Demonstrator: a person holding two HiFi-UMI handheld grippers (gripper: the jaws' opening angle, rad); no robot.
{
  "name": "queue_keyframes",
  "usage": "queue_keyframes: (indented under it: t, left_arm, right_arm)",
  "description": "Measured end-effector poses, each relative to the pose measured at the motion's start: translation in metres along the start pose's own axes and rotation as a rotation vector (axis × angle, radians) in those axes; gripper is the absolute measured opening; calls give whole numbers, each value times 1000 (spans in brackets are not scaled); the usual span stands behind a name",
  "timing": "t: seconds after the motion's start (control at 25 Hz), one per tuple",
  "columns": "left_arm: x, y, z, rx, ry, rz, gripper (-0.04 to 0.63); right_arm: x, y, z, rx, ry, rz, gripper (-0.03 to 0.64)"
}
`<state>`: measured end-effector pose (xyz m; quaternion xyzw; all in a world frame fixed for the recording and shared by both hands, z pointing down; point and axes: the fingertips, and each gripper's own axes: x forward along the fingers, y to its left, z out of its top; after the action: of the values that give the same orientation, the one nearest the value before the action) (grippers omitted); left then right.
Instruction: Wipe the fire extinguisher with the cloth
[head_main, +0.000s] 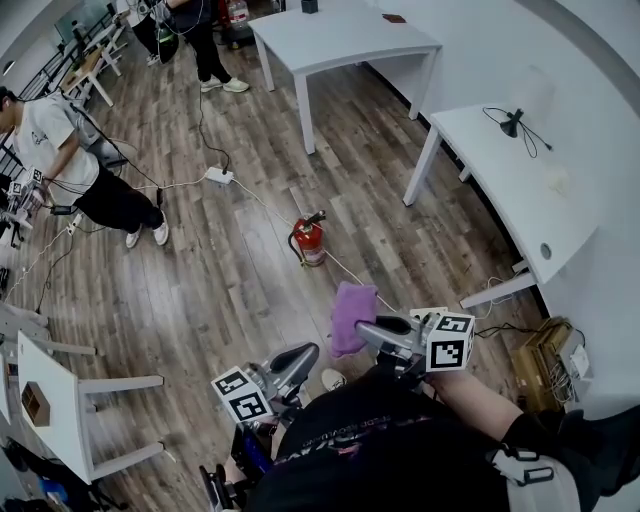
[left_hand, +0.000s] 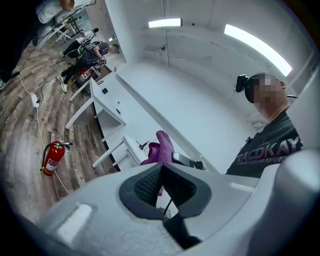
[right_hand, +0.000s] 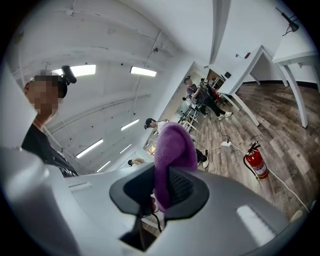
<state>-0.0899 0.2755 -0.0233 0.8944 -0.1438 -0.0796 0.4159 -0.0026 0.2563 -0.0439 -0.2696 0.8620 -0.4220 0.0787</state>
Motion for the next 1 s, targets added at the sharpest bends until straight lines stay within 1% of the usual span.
queue_keyframes:
  t: [0.2, 0.32, 0.48, 1.0]
  left_arm:
    - [0, -3, -12, -26, 17, -11, -2]
    - [2, -5, -16, -20, 26, -13, -2]
    - [1, -7, -17, -23, 18, -14, -2]
    - [6, -9, -18, -34, 17, -28, -2]
  right_arm:
    - [-7, 7, -10, -18, 17, 1, 57]
    - [-12, 7, -15, -19, 14, -4, 57]
    - [-17, 7, -17, -10, 10, -15, 57]
    - [-21, 10, -23, -21, 16, -7, 57]
